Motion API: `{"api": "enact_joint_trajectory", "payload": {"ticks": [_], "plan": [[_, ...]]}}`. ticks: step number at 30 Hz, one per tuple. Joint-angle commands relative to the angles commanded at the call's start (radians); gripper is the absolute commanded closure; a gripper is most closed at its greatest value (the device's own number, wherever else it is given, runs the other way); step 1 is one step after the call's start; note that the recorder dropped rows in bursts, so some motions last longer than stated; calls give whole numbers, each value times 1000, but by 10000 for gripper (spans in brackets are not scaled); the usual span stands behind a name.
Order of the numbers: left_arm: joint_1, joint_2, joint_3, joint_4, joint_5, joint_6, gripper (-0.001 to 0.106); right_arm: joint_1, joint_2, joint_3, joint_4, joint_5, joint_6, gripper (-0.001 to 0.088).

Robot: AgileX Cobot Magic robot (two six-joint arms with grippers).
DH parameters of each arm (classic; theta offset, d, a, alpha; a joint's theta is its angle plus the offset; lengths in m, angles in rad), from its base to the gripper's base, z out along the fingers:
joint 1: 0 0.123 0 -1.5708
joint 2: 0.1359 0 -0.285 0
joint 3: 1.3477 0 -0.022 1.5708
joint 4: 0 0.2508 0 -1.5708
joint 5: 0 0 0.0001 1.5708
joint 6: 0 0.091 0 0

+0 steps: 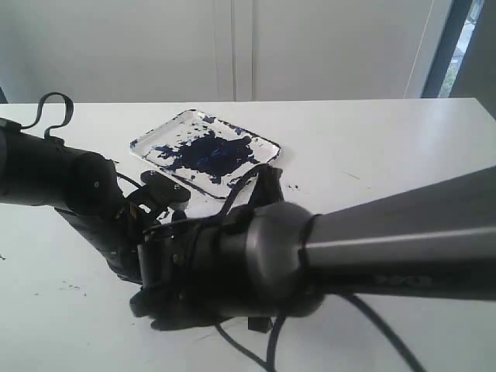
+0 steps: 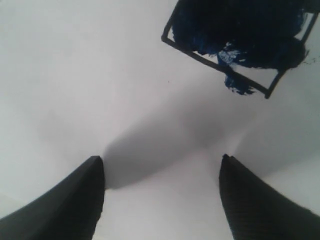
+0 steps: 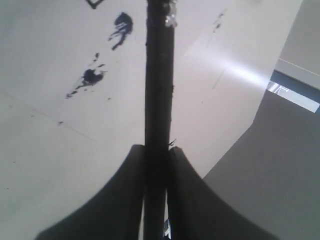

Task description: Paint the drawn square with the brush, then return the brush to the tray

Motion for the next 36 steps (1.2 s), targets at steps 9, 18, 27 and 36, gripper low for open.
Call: {"api": "enact_joint_trajectory", "payload": {"ticks": [9,18,27,36], "plan": [[0,0,0,0,0,-4,363,-131,-52,0,-14,-36,140,868],[0,0,0,-6,0,-4,363,-268,-52,0,-20,-385,237,868],[0,0,0,-6,-6,-6,363,-402,-8,0,-22,-612,243,868],[0,0,0,-8,-6,-6,363,-460,85,0,-22,-871,264,868]]}}
